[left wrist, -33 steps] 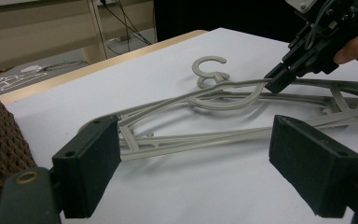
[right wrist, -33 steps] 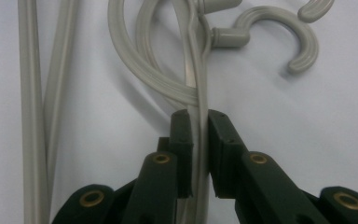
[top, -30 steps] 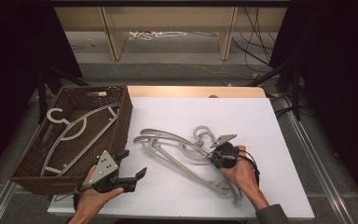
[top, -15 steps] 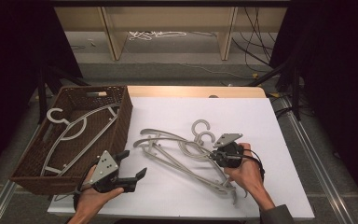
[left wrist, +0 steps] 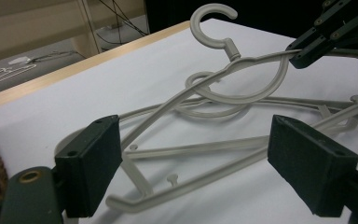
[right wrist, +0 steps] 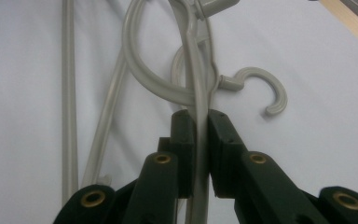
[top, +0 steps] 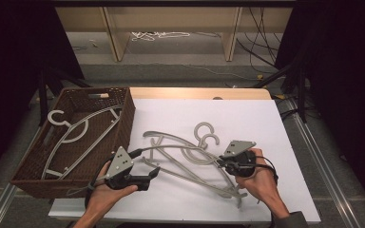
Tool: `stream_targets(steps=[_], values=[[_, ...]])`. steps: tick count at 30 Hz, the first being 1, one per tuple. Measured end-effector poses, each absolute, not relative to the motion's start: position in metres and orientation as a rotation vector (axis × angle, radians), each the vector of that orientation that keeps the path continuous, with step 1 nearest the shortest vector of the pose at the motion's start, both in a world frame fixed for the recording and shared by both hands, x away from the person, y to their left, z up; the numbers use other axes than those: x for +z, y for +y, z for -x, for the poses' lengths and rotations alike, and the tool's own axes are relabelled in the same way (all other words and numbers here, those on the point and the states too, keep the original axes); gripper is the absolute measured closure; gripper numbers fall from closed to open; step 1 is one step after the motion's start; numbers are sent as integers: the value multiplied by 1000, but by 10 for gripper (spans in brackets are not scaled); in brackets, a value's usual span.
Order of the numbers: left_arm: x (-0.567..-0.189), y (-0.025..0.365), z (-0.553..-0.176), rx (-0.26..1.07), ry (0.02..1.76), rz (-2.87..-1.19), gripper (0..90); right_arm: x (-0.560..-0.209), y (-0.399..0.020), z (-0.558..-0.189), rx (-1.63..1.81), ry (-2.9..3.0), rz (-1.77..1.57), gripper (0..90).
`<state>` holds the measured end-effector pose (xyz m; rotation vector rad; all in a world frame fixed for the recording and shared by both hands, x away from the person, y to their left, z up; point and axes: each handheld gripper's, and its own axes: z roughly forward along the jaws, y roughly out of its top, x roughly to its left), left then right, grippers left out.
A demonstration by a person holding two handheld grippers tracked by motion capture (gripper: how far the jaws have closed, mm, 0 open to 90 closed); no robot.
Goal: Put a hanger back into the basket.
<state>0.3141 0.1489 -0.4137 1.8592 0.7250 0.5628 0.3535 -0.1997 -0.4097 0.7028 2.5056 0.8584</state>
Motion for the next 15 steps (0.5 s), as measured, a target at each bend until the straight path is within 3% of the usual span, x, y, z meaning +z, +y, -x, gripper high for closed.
stream_targets(steps=[15], values=[[-408,101,-347,482,687,-2001,204,-399,-194,-334,878,2550,-554,820]])
